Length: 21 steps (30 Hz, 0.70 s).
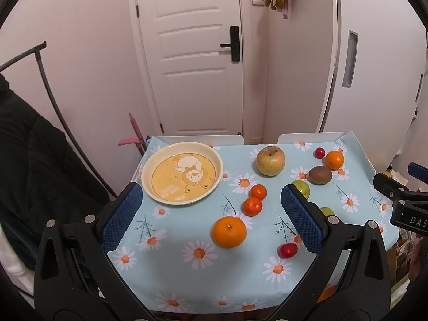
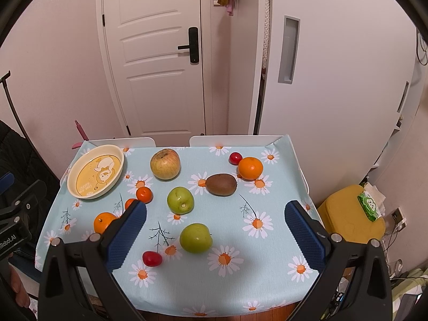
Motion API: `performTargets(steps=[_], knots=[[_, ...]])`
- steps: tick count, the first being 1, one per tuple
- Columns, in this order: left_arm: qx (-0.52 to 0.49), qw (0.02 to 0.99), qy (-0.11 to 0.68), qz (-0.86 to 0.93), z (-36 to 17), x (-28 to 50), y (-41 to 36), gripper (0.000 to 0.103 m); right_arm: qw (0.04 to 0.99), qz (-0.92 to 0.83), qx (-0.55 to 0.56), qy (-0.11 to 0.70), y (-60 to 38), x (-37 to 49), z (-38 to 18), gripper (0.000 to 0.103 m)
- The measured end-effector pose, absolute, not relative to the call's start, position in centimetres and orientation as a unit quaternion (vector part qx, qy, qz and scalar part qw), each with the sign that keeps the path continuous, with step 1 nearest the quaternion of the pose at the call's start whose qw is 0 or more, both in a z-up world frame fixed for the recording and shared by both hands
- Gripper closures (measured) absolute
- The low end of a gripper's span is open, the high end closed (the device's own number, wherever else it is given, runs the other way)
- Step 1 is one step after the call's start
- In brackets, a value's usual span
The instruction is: Organize fruits
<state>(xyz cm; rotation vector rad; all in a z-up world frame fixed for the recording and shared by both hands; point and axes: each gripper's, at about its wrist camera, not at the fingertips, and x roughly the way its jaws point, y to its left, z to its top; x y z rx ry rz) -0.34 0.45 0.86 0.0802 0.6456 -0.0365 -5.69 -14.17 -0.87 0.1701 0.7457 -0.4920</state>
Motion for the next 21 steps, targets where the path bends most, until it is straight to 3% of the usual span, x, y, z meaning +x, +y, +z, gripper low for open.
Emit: performTargets(steps=[21], knots=[[0.049, 0.942, 0.331, -0.011, -0.1, 0.2, 0.2, 0.000, 0.897, -0.231, 0.096, 0.364, -14.4, -5.8, -1.6, 0.000]])
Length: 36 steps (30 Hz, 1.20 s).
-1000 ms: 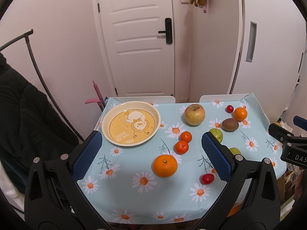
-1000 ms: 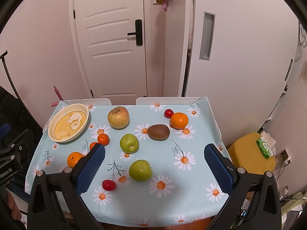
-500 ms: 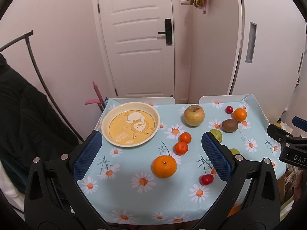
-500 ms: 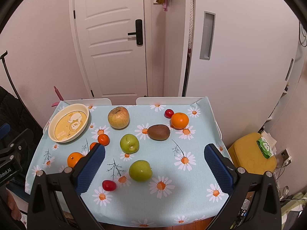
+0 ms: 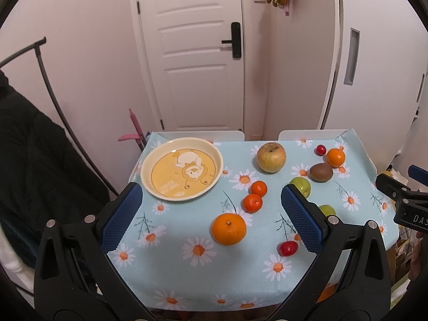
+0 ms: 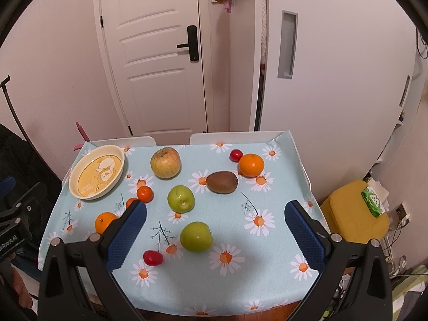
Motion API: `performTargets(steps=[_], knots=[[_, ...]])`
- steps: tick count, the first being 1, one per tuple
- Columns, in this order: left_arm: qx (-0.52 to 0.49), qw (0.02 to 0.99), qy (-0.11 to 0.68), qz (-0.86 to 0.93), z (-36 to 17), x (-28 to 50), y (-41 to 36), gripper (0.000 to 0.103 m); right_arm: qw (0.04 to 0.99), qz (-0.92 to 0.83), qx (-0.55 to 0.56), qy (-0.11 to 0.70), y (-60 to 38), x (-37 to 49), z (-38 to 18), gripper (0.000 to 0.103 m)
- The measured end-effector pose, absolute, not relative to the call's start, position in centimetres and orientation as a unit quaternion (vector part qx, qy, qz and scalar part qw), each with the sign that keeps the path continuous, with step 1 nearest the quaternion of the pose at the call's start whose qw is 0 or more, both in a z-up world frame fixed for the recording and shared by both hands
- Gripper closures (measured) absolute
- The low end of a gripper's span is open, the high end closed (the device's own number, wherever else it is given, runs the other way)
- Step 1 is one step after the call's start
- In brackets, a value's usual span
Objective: Organize fruits
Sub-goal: 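Grasp the orange with the left tool while the right tool grasps a green apple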
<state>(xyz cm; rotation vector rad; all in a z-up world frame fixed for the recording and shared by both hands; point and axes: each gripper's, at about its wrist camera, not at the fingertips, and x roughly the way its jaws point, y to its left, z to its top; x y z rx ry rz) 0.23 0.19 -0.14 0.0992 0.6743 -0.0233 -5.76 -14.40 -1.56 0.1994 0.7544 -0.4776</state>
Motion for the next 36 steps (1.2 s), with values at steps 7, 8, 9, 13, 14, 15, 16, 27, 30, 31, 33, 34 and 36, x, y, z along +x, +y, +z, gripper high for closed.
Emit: performTargets(steps=[7, 8, 9, 13, 14, 15, 16, 27, 30, 31, 33, 34, 36], knots=[[0.068, 0.940, 0.333, 0.002, -3.3, 0.6, 0.0, 0.000, 0.894, -0.194, 0.090, 0.393, -15.3, -5.9, -4.6, 0.000], [0.072, 0.939, 0.335, 0.005, -3.9, 0.8, -0.1, 0.000, 0.894, -0.187, 0.090, 0.397, -15.4, -6.0, -5.0, 0.000], [0.075, 0.938, 0.340, 0.007, -4.7, 1.0, -0.2, 0.000, 0.894, -0.174, 0.085, 0.405, -15.3, -5.9, -5.9, 0.000], [0.078, 0.932, 0.353, 0.013, -7.4, 1.6, -0.1, 0.000, 0.893, -0.140, 0.070, 0.423, -15.3, -5.6, -8.5, 0.000], [0.082, 0.931, 0.355, 0.015, -8.1, 1.7, 0.0, 0.000, 0.893, -0.134, 0.068, 0.425, -15.5, -5.6, -9.0, 0.000], [0.083, 0.929, 0.359, 0.016, -8.7, 1.9, 0.1, 0.000, 0.893, -0.126, 0.064, 0.428, -15.5, -5.4, -9.9, 0.000], [0.084, 0.928, 0.362, 0.015, -9.6, 2.1, 0.1, 0.000, 0.893, -0.120, 0.063, 0.430, -15.7, -5.2, -10.3, 0.000], [0.104, 0.914, 0.392, 0.010, -15.4, 3.6, -0.7, 0.000, 0.890, -0.086, 0.068, 0.442, -16.7, -3.4, -15.4, 0.002], [0.102, 0.914, 0.393, 0.008, -16.2, 4.4, -1.0, 0.003, 0.890, -0.086, 0.072, 0.442, -16.9, -2.9, -16.3, 0.003], [0.103, 0.913, 0.395, 0.008, -16.5, 4.7, -1.1, 0.005, 0.890, -0.086, 0.075, 0.442, -17.0, -2.7, -16.6, 0.004], [0.105, 0.911, 0.398, 0.007, -17.0, 5.3, -1.2, 0.014, 0.889, -0.085, 0.079, 0.442, -17.0, -2.4, -17.1, 0.008], [0.106, 0.911, 0.398, 0.008, -17.2, 5.5, -1.2, 0.014, 0.889, -0.084, 0.081, 0.443, -17.1, -2.1, -17.3, 0.011], [0.105, 0.912, 0.397, 0.007, -17.5, 5.9, -1.2, 0.015, 0.888, -0.081, 0.085, 0.444, -16.9, -1.8, -17.6, 0.016]])
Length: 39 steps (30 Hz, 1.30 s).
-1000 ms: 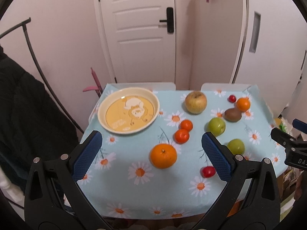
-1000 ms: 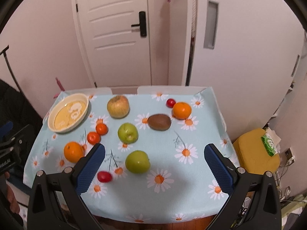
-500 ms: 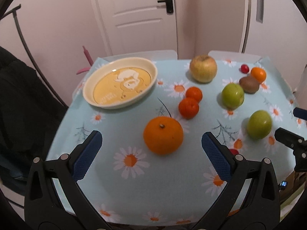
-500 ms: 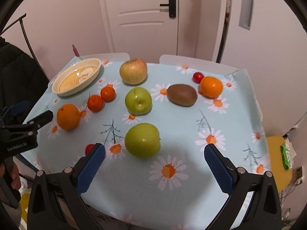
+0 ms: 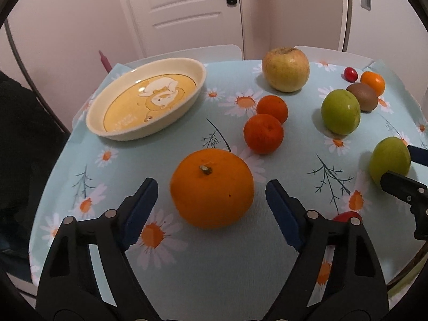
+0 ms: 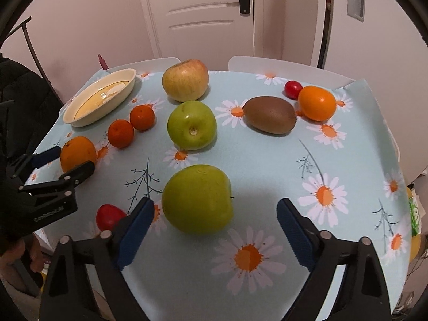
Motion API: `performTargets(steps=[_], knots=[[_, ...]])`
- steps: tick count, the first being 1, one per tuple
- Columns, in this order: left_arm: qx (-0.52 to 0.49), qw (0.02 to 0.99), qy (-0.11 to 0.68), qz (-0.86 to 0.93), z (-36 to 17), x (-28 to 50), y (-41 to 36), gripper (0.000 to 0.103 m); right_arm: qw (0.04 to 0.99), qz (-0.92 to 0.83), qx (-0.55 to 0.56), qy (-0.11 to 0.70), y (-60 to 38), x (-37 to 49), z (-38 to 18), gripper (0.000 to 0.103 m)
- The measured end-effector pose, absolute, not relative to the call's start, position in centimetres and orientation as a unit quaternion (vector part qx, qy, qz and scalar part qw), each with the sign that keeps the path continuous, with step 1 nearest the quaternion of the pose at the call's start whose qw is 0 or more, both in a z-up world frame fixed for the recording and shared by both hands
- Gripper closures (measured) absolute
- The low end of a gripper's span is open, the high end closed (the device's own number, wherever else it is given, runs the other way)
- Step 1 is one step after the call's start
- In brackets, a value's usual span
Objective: Organize fruits
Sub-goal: 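Grasp the orange with the left tool while the right tool grasps a green apple, then carry the orange into the cream bowl with the left tool while the right tool places the green apple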
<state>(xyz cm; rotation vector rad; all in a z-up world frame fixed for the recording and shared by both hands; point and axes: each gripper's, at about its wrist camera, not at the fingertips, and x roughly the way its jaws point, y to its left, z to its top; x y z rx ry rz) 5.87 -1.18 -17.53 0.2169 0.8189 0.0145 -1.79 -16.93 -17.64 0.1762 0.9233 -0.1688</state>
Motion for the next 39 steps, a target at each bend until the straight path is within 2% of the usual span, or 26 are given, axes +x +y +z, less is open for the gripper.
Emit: performTargets(steps=[2, 4, 6, 7, 15, 18, 20, 30, 39], knots=[[0.106, 0.911, 0.399, 0.007, -17.7, 6.1, -1.2, 0.016, 0.887, -0.078, 0.087, 0.447, -16.7, -1.5, -17.9, 0.020], [0.106, 0.907, 0.407, 0.009, -18.0, 6.2, -1.3, 0.022, 0.887, -0.076, 0.087, 0.448, -16.5, -1.3, -18.1, 0.024], [0.101, 0.905, 0.414, 0.006, -18.2, 6.3, -1.2, 0.033, 0.886, -0.074, 0.088, 0.450, -16.3, -1.2, -18.3, 0.027], [0.102, 0.904, 0.414, 0.009, -18.3, 6.4, -1.1, 0.035, 0.885, -0.074, 0.088, 0.451, -16.2, -1.1, -18.4, 0.028], [0.099, 0.904, 0.417, 0.005, -18.3, 6.5, -0.8, 0.036, 0.884, -0.073, 0.094, 0.452, -16.1, -0.7, -18.6, 0.038], [0.097, 0.902, 0.420, 0.003, -18.3, 6.4, -0.8, 0.036, 0.884, -0.076, 0.087, 0.453, -16.0, -0.4, -18.6, 0.043], [0.090, 0.900, 0.427, 0.001, -18.2, 6.3, -0.9, 0.036, 0.884, -0.076, 0.080, 0.455, -15.8, -0.3, -18.5, 0.051], [0.077, 0.899, 0.430, 0.015, -16.8, 5.4, -0.3, 0.036, 0.885, -0.066, 0.073, 0.456, -15.7, -0.3, -17.6, 0.052], [0.060, 0.913, 0.402, 0.037, -12.1, 5.4, 0.9, 0.036, 0.901, -0.037, 0.055, 0.428, -14.9, 1.4, -13.1, 0.052]])
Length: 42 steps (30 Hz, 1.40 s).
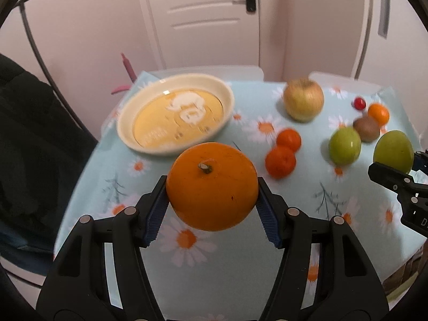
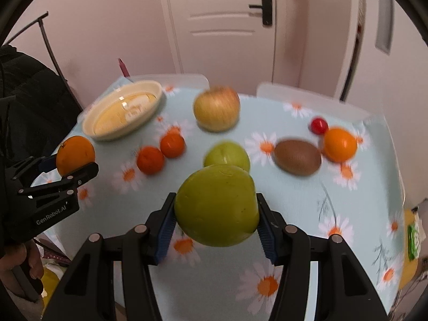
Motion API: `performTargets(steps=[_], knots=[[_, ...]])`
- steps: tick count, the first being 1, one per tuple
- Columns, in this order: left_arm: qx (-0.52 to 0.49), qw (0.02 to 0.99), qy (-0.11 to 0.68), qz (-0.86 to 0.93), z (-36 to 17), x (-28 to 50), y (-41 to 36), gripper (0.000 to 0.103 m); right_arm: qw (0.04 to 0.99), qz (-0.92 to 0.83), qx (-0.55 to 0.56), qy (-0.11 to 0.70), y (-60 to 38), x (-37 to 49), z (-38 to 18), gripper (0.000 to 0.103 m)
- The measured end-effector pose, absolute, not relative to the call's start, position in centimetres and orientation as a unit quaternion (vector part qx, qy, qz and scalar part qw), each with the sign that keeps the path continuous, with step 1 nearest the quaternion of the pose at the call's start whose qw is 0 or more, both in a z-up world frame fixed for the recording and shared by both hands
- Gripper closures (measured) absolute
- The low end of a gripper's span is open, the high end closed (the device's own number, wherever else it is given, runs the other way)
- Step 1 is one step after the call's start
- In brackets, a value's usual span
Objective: Organize fruits
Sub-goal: 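Carry the orange into the cream bowl with the left tool while the right tool places the green apple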
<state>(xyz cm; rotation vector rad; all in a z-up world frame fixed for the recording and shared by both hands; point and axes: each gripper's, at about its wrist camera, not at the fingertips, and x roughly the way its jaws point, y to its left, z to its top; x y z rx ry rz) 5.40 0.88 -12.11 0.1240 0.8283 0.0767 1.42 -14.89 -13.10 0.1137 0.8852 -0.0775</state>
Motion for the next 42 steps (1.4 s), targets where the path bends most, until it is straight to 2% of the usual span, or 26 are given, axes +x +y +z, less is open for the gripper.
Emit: performTargets(steps=[9, 18, 30, 42], knots=[[0.048, 0.924, 0.375, 0.057, -7.5, 7.0, 4.5, 0.036, 0.912, -0.008, 0.040, 0.408, -12.5, 5.3, -8.4, 0.052], [0.054, 0.924, 0.376, 0.053, -6.2, 11.5, 8.7, 0.036, 0.911, 0.002, 0.045, 0.410, -9.5, 11.0, -7.2, 0.052], [0.067, 0.915, 0.396, 0.018, -8.2, 18.8, 13.3, 0.036, 0.904, -0.017, 0.062, 0.423, -6.3, 19.2, -7.9, 0.052], [0.092, 0.898, 0.429, -0.039, -12.9, 23.9, 12.6, 0.036, 0.890, -0.052, 0.080, 0.446, -5.8, 24.1, -10.6, 0.052]])
